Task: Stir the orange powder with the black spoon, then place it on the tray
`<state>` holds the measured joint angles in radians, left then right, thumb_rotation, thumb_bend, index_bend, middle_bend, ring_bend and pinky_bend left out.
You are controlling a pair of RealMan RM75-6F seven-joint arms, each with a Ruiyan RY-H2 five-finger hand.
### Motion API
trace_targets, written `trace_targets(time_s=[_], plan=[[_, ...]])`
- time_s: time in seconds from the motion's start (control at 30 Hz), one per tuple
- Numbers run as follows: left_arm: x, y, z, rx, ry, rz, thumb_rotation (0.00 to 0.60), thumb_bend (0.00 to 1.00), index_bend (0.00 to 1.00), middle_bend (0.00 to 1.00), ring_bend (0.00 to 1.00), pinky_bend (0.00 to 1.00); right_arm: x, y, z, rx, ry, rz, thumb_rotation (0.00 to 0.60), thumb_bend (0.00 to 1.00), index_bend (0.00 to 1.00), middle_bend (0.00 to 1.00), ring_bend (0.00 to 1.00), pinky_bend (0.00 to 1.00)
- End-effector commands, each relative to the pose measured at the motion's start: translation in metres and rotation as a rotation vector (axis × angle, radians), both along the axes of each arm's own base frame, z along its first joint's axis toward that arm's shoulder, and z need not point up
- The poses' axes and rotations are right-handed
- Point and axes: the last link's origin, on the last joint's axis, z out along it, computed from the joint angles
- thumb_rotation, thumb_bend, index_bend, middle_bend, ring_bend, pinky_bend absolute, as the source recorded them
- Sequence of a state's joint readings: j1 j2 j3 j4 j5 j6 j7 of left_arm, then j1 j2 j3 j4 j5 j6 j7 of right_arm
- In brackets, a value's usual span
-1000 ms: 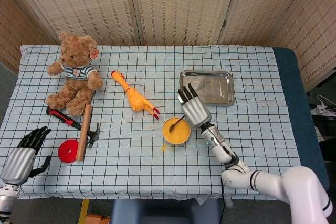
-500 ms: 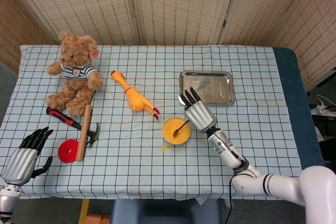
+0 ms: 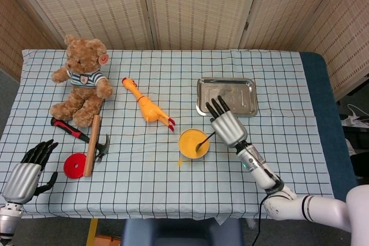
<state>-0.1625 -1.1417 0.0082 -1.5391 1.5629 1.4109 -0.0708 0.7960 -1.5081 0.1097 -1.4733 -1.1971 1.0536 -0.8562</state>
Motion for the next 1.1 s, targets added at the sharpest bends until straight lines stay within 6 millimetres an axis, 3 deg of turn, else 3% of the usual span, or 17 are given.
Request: trace_targets(time_s=[0.03, 0.37, 0.8, 1.1], plan=[[0.000, 0.000, 0.000, 0.000, 0.000, -0.001, 0.600, 0.46, 0.00, 0.00, 0.00, 0.12, -0.004, 0.002, -0.004, 0.018, 0.027, -0.006, 0.600, 0.65, 0.87, 0.08, 0.00, 0.00], [0.000, 0.000, 0.000, 0.001, 0.000, 0.002, 0.600, 0.45, 0.00, 0.00, 0.00, 0.12, 0.003, 0.001, -0.022, 0.012, 0.066, 0.027, 0.600, 0.65, 0.87, 0.08, 0.00, 0.00], [-0.003, 0.002, 0.002, 0.000, -0.007, 0.013, 0.600, 0.45, 0.00, 0.00, 0.00, 0.12, 0.019, -0.019, -0.047, -0.050, 0.100, 0.015, 0.600, 0.65, 0.88, 0.08, 0.00, 0.00], [-0.002, 0.000, 0.003, 0.006, -0.008, 0.009, 0.600, 0.46, 0.00, 0.00, 0.00, 0.12, 0.013, -0.011, -0.029, -0.054, -0.010, -0.019, 0.600, 0.65, 0.88, 0.09, 0.00, 0.00]])
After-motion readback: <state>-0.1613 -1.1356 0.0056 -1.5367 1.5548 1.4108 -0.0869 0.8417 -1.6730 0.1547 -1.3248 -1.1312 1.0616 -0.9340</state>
